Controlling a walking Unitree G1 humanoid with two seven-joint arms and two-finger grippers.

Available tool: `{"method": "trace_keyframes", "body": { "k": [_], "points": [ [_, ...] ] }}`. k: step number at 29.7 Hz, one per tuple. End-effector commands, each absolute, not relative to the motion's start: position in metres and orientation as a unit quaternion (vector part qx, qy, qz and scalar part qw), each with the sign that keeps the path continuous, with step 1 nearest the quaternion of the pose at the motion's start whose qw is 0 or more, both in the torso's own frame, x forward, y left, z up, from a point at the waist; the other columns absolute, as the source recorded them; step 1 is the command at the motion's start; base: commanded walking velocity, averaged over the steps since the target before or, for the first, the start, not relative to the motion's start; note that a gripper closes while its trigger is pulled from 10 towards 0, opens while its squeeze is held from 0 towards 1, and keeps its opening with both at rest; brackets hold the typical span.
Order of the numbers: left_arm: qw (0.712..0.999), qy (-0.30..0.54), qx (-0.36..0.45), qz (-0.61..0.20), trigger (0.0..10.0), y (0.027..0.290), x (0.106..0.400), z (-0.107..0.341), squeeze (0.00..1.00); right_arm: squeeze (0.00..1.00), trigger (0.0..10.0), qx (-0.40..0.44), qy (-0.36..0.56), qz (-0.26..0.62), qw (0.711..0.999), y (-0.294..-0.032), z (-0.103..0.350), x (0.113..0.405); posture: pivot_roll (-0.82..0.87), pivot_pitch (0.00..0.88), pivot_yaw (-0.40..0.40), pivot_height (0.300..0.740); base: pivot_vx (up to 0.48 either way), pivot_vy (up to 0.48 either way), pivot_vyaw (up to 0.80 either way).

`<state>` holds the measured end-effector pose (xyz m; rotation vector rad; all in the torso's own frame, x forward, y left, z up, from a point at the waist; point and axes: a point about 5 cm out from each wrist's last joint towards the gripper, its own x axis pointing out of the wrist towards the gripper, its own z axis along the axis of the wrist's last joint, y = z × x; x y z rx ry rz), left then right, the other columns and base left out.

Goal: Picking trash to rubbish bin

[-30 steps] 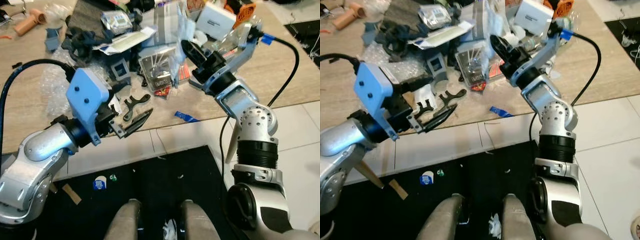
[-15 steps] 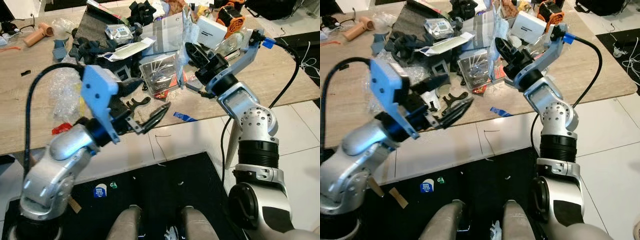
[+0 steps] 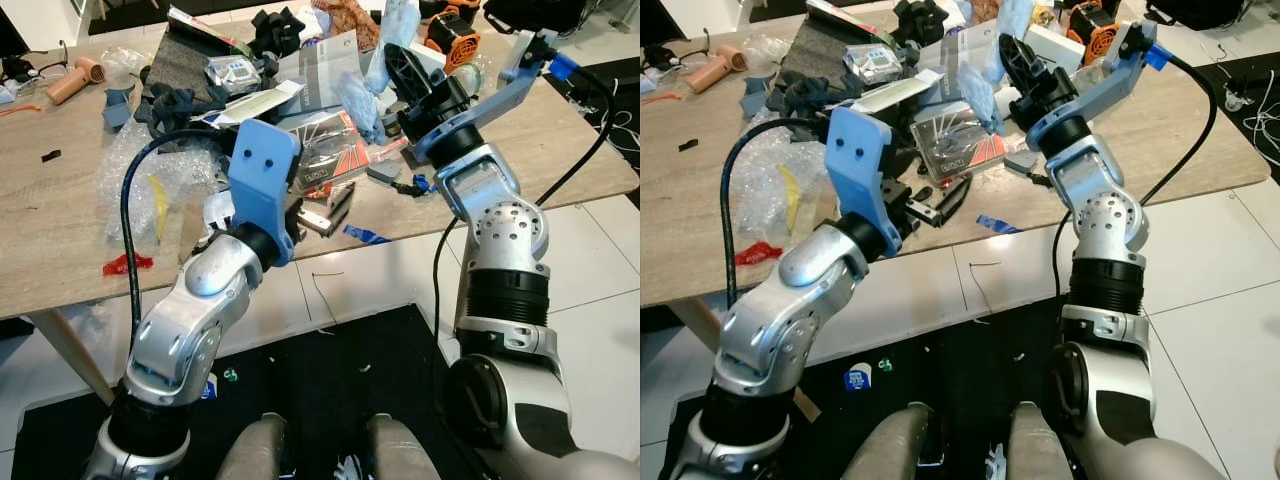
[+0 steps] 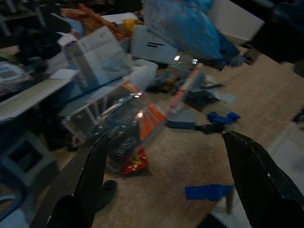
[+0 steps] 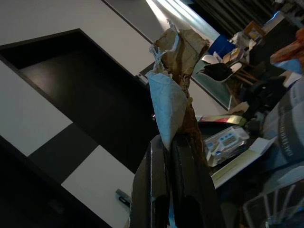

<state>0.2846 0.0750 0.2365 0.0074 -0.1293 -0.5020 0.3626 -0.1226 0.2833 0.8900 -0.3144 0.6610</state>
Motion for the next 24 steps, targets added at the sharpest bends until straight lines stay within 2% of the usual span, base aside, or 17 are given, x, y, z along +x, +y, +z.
{"method": "trace_keyframes", "body": {
  "k": [1,5,15,24],
  "points": [
    [0.970,-0.049,0.004,-0.239,10.0,0.073,0.287,0.232,0.00,0.00,0.0,0.419,-0.151,0.325,0.834,-0.115,0.286,0.361,-0.09,0.132,0.075,0.740,0.000,0.000,0.00],
    [0.974,-0.029,0.002,-0.223,10.0,0.060,0.292,0.228,0.00,0.00,0.0,0.413,-0.134,0.337,0.835,-0.101,0.282,0.358,-0.10,0.130,0.076,0.740,0.000,0.000,0.00],
    [0.975,0.000,-0.016,-0.221,10.0,0.042,0.296,0.225,0.00,0.00,0.0,0.408,-0.116,0.345,0.837,-0.090,0.275,0.355,-0.11,0.148,0.083,0.740,0.000,0.000,0.00],
    [0.969,0.052,-0.082,-0.228,10.0,0.022,0.298,0.222,0.00,0.00,0.0,0.394,-0.111,0.347,0.844,-0.087,0.271,0.353,-0.11,0.160,0.088,0.740,0.000,0.000,0.00]
  ]
}}
